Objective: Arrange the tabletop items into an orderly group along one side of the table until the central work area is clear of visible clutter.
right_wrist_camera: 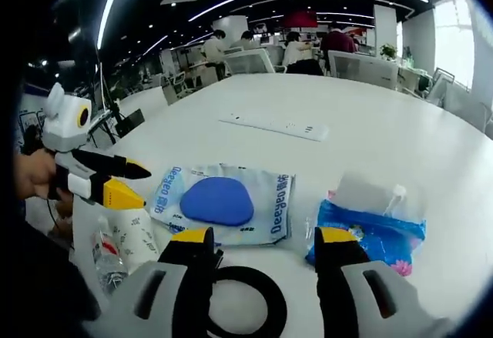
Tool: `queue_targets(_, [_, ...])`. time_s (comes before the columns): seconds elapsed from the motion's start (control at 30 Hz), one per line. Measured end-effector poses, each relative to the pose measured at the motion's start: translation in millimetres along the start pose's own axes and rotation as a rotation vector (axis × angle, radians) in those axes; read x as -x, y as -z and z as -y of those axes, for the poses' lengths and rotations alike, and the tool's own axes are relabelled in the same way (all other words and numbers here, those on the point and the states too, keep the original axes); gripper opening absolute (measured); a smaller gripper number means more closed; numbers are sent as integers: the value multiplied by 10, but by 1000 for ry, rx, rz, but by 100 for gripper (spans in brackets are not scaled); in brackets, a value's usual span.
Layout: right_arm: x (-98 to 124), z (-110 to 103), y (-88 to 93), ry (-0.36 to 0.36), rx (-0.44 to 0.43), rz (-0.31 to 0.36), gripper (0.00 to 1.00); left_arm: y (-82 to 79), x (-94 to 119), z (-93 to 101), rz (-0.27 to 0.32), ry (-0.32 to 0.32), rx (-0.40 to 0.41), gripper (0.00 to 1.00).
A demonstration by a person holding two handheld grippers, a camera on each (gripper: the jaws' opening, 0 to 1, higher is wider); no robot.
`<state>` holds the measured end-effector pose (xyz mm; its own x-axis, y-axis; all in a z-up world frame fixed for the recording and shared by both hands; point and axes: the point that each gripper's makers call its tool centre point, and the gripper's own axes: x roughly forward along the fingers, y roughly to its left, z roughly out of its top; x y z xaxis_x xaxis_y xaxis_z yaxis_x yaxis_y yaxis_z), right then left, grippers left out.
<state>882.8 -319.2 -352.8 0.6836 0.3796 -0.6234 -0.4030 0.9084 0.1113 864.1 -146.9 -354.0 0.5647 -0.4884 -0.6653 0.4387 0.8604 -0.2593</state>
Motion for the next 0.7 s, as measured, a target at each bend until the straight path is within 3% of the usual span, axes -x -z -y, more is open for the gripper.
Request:
queue_targets(0.33, [-177,-9,69,0,-3,-38,39,142,-61,-168,-33,-34,107,42])
queue_targets(0.5, [-243,-6,140,22,87,-67,35,187,-94,-225,-55,-49,121,36])
queue_targets(0.7, [-314,36,188,32,68,-81,27,232,-132,-225,-76,-43,129,28])
